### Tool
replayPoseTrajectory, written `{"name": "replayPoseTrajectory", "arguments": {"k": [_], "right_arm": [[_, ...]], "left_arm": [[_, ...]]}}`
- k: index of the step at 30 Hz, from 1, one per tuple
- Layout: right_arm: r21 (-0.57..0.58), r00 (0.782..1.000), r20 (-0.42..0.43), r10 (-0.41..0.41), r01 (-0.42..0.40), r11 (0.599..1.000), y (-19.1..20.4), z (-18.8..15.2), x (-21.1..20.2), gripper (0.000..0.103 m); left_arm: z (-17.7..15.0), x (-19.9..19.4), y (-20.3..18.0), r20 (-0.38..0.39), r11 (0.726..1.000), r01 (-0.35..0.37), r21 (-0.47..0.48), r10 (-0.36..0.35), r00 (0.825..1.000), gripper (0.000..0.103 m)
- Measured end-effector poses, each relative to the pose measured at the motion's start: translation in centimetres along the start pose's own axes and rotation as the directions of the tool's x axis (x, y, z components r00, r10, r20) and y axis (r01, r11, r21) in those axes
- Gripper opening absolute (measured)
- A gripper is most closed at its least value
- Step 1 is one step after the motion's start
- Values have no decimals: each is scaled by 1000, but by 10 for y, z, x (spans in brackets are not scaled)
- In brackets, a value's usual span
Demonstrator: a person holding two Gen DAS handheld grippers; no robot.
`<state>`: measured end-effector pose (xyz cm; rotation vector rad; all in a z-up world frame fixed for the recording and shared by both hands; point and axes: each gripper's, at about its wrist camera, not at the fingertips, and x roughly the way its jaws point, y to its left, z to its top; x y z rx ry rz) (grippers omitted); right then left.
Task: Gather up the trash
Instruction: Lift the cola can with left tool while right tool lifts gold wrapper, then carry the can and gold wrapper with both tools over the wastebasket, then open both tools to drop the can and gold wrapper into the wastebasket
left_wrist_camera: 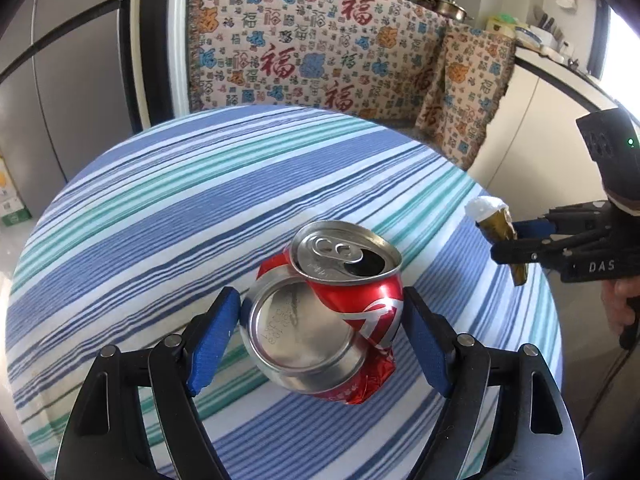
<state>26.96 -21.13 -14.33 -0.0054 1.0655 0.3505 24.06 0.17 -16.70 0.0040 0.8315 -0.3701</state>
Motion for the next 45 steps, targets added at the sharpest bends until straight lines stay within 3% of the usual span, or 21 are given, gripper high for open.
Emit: {"name": "replayPoseTrajectory", "arguments": {"k": [6,13,17,21,29,33,35,36,37,38,40,42,45], "right_arm": [[150,992,35,-118,112,982,-86,-53,-59,43],[304,970,-1,-242,231,924,-190,-112,-87,43],[386,969,-27,-247,238,892,-235,-136,-77,43],[439,972,-47,-231,227,869,-274,-153,-56,43],[518,985,-83,-149,171,838,-325,-178,-8,44],[593,991,-88,-104,136,793,-347,-193,21,46],[629,994,-83,-74,110,770,-357,-201,35,50],[643,994,-81,-71,106,758,-362,-207,38,63],[659,994,-70,-82,107,744,-366,-211,39,76],[675,994,-55,-95,107,730,-369,-215,37,79],[709,993,-29,-118,103,698,-375,-220,31,80],[735,986,-14,-164,121,667,-378,-224,17,80],[730,970,-37,-240,190,657,-370,-220,-11,81]], "left_arm": [[20,-8,-83,13,990,136,48,-137,990,82],[39,7,-226,-47,929,336,158,-333,942,82],[34,37,-299,-110,904,389,179,-374,921,82],[24,81,-346,-170,901,401,168,-374,912,82],[0,157,-365,-250,921,365,138,-324,912,82],[-5,181,-372,-267,928,345,143,-300,916,83],[-8,190,-375,-276,932,334,143,-286,918,84],[-9,195,-377,-282,935,328,138,-280,918,84],[-8,198,-377,-290,936,328,128,-281,915,84],[-8,200,-377,-297,937,330,115,-285,911,84],[-2,200,-377,-283,940,328,97,-290,914,85],[2,189,-378,-249,940,325,106,-291,924,92],[9,165,-380,-208,936,323,141,-290,934,99]]}}
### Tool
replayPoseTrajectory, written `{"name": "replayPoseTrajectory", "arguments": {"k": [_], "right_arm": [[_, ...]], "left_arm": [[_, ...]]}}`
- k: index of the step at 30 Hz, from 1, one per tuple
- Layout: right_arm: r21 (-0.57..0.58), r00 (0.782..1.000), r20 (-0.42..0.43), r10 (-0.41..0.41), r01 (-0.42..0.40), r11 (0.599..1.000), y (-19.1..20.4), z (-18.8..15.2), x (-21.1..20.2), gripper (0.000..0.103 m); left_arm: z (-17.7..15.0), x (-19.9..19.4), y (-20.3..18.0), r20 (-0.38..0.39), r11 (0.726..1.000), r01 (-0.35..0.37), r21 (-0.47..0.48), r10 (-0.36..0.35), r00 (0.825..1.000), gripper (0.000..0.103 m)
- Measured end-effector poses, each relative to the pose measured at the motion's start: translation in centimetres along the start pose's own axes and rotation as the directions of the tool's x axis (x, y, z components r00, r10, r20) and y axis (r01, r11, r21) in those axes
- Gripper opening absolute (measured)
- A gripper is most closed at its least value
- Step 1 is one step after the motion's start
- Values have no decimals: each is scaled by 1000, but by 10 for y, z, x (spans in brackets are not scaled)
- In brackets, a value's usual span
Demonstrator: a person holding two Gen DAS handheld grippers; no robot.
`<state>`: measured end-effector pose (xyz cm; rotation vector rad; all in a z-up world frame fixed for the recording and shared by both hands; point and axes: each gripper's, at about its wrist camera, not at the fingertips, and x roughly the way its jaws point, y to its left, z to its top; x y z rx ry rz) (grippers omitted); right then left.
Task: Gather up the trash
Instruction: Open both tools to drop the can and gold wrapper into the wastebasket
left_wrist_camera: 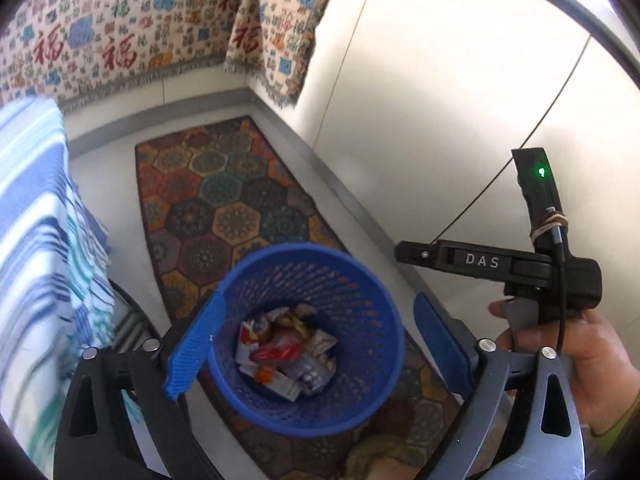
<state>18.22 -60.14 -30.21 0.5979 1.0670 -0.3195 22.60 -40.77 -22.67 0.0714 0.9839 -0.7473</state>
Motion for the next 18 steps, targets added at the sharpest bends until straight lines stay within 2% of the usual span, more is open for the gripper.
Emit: {"name": "replayPoseTrajectory", "arguments": {"k": [1,4,7,9,10,11,16,18], "right_arm": [[-8,1000,8,-24,24,1000,2,-2,-12,86],[-40,999,39,-35,36,999,9,-11,-51,89],[-105,994,88,-62,71,992,23,-35,-95,90],[-135,988,127,-86,103,985,32,-58,-123,94],[-146,985,149,-91,113,983,37,-71,-137,101],[-152,981,171,-94,121,981,41,-84,-150,103],[-151,960,249,-126,167,974,56,-146,-205,103],[-149,949,282,-142,190,970,62,-166,-225,103]], "left_arm": [[1,-8,-1,12,1000,0,5,-1,1000,101],[1,-45,-6,56,1000,-6,10,6,998,103],[-3,-72,-10,35,999,-20,32,18,999,103],[-10,-92,-16,39,996,-75,51,73,997,103],[-16,-103,-19,57,993,-106,56,103,993,103],[-23,-116,-22,81,989,-130,63,125,989,103],[-47,-163,-44,144,949,-295,108,279,949,103],[-52,-178,-49,155,945,-306,116,287,945,103]]}}
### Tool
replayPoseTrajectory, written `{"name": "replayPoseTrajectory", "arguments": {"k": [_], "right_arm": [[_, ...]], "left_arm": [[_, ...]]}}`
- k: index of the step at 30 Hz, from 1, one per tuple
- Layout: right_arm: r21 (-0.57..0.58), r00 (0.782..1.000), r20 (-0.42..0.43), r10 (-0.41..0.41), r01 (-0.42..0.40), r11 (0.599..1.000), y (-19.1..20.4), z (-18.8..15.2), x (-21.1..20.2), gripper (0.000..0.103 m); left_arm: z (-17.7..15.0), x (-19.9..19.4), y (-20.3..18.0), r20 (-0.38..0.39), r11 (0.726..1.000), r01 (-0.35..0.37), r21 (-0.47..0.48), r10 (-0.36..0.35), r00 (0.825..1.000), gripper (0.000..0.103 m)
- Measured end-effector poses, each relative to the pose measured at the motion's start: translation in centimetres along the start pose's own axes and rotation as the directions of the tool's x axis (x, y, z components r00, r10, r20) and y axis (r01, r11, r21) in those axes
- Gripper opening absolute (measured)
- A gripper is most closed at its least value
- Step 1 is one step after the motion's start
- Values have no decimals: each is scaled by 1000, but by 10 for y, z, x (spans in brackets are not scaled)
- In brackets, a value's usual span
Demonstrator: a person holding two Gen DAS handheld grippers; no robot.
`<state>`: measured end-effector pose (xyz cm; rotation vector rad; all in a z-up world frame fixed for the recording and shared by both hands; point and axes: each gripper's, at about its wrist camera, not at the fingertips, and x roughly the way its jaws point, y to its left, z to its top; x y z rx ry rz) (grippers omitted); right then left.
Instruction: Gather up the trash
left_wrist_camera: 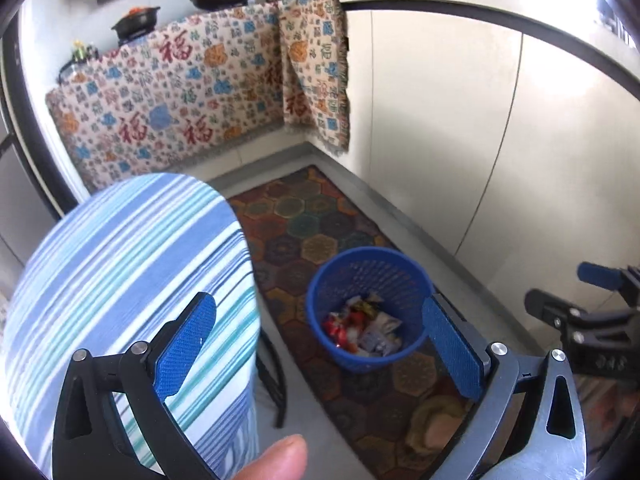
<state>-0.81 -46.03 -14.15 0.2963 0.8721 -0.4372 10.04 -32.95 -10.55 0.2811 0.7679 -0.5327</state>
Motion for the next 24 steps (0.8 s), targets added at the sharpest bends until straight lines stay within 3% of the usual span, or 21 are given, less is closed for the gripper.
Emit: {"name": "replayPoseTrajectory", "arguments": {"k": [7,17,24], "right_arm": [[-2,999,33,-2,2,1000,16,-16,-56,103],[-42,999,39,-3,4,999,36,-17,-78,103],[-42,999,33,-1,2,999,38,-18,-79,103]], "left_arm": [[5,-24,8,-87,995,88,-50,-92,992,103],[-1,-27,10,-90,999,36,-35,-39,995,103],[-4,-29,12,-95,998,40,-43,-44,994,102]]}}
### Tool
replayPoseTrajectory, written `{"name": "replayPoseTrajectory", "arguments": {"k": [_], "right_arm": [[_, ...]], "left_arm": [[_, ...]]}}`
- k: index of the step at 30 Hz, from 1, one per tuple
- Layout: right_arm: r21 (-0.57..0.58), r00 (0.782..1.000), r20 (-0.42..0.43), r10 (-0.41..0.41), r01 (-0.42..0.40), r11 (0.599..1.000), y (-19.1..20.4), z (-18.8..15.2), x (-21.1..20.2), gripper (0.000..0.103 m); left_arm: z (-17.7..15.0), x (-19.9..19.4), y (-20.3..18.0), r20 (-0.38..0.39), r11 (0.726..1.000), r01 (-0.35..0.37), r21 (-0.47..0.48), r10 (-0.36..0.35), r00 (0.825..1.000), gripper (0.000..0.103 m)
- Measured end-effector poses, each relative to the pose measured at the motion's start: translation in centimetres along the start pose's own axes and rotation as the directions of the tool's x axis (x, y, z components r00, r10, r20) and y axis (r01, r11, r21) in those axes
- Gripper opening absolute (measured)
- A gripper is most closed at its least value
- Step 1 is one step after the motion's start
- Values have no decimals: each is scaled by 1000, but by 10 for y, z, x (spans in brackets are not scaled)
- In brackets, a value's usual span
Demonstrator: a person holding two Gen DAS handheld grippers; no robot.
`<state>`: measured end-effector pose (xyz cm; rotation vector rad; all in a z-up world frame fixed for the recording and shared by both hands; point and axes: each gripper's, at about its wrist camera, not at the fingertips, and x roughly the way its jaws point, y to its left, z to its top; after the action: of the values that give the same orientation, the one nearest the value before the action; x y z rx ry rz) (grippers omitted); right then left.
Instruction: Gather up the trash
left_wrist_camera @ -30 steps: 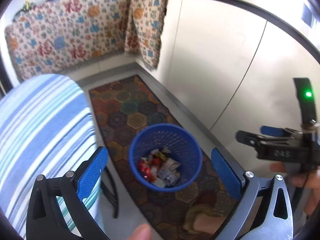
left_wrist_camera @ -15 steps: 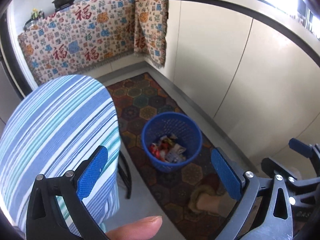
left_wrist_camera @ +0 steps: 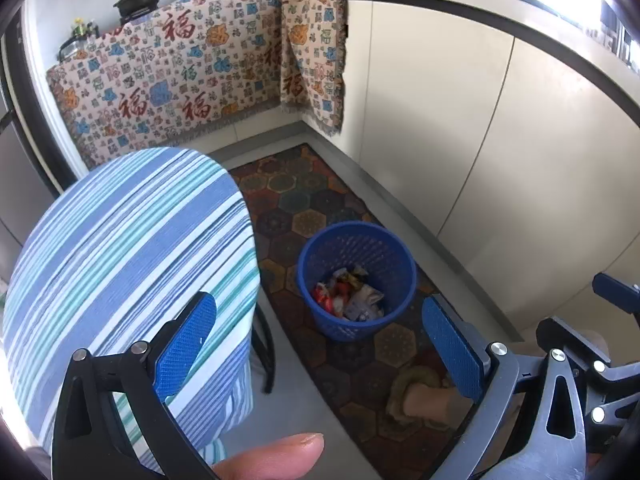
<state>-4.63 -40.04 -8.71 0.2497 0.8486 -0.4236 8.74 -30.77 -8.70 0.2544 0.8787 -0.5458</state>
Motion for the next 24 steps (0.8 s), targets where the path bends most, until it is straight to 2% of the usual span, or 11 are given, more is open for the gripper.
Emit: {"name": "replayPoseTrajectory", "arguments": {"k": [24], "right_arm": [[-5,1000,-3,10,-10,1000,1,0,-2,103]], "left_arm": [[0,0,-4,-9,1000,-2,14,2,1000,102]]}}
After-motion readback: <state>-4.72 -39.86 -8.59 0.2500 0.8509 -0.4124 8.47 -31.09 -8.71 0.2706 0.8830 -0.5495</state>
